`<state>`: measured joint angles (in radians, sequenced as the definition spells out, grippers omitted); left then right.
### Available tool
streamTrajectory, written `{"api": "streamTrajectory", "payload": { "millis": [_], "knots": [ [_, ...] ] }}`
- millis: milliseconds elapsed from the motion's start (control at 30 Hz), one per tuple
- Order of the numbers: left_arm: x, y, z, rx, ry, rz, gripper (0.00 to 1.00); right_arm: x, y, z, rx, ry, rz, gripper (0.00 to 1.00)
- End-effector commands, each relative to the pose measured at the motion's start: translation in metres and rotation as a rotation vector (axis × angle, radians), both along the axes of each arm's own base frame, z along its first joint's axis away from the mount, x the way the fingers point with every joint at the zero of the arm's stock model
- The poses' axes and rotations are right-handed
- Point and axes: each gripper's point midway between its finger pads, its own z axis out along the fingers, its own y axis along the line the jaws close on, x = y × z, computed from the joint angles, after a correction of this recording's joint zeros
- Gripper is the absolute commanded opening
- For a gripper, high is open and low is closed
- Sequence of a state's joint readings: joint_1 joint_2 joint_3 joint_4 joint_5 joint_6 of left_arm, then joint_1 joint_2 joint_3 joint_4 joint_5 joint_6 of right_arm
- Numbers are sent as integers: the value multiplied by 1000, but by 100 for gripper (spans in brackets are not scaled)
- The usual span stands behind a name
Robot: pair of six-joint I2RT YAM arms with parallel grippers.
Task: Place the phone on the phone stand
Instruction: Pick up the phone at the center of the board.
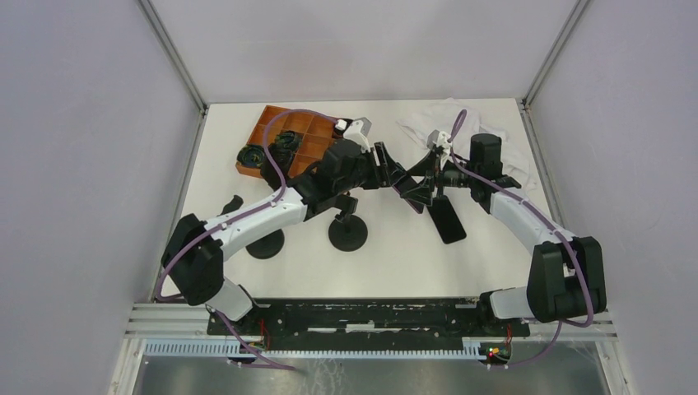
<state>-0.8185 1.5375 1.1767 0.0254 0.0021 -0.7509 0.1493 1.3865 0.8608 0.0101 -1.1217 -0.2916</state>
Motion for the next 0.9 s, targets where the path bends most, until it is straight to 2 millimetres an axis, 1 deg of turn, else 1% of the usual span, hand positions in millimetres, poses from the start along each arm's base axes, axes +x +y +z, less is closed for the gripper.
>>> {"api": "streamTrajectory", "payload": {
  "millis": [0,167,233,300,400,433,467,567,600,667,700,767,867],
  "knots": [
    [-4,-13,10,-66,10,-26,63,-1,1,30,31,-124,13,19],
    [-9,-21,4,-68,31,-51,53,-1,1,29,31,-126,13,19],
    [-9,-25,3,-71,33,-57,46,-2,1,28,31,-125,12,19],
    [-9,-27,2,-72,35,-60,36,-3,1,27,30,-130,13,19],
    [-9,-30,1,-74,40,-68,12,-3,0,26,27,-135,14,19],
    [-8,-30,1,-73,41,-69,6,-3,0,26,25,-138,14,19],
    [-8,-30,1,-74,40,-68,3,-4,0,25,24,-138,15,19],
    [-9,-28,6,-75,18,-71,2,-8,0,24,21,-151,35,21],
    [-9,-26,10,-77,4,-68,2,-10,1,23,16,-161,52,24],
    [-9,-22,20,-79,-32,-63,2,-17,-2,17,-16,-165,84,41],
    [-10,-19,27,-79,-54,-63,2,-20,-3,16,-35,-179,100,53],
    [-13,-13,40,-77,-105,-72,2,-27,-6,13,-80,-215,137,72],
    [-20,-4,59,-59,-179,-96,2,-41,-11,14,-135,-294,200,91]
  ]
}}
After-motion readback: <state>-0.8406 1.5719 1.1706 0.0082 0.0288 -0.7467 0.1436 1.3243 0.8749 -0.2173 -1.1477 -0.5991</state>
